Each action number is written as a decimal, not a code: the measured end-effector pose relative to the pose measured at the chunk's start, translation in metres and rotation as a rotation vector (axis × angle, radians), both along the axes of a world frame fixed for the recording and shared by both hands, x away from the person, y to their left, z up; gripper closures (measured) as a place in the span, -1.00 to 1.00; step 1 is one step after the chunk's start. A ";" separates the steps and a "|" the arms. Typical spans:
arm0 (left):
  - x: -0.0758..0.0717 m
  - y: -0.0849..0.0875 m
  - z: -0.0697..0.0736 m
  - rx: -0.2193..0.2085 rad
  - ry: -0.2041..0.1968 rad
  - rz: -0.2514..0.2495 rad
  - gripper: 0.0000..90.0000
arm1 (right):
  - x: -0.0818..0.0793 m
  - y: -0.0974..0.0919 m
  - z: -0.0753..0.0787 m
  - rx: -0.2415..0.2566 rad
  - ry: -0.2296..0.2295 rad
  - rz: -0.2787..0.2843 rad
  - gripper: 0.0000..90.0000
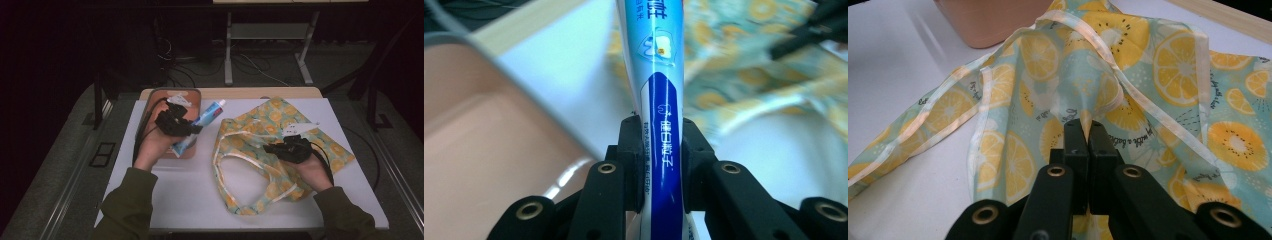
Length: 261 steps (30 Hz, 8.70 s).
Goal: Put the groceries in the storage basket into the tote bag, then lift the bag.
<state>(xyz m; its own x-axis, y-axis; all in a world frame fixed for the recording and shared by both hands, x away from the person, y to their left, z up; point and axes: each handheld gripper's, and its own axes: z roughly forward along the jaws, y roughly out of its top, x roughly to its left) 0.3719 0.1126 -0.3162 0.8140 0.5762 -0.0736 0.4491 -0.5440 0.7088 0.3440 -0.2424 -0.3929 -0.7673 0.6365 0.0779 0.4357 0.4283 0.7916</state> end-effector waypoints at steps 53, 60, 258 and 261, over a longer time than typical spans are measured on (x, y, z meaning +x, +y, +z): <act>-0.007 -0.107 -0.080 -0.045 0.045 -0.112 -0.13 | -0.006 -0.004 0.011 0.051 -0.025 0.001 0.98; -0.042 -0.076 -0.096 -0.063 0.074 -0.124 -0.08 | -0.006 -0.002 0.008 0.037 -0.020 0.003 0.98; 0.033 -0.097 -0.076 -0.255 -0.090 0.225 -0.25 | 0.053 -0.078 0.004 0.156 0.020 -0.284 0.15; 0.024 -0.092 -0.071 -0.252 -0.102 0.199 -0.38 | 0.045 -0.080 0.012 0.197 0.014 -0.253 0.00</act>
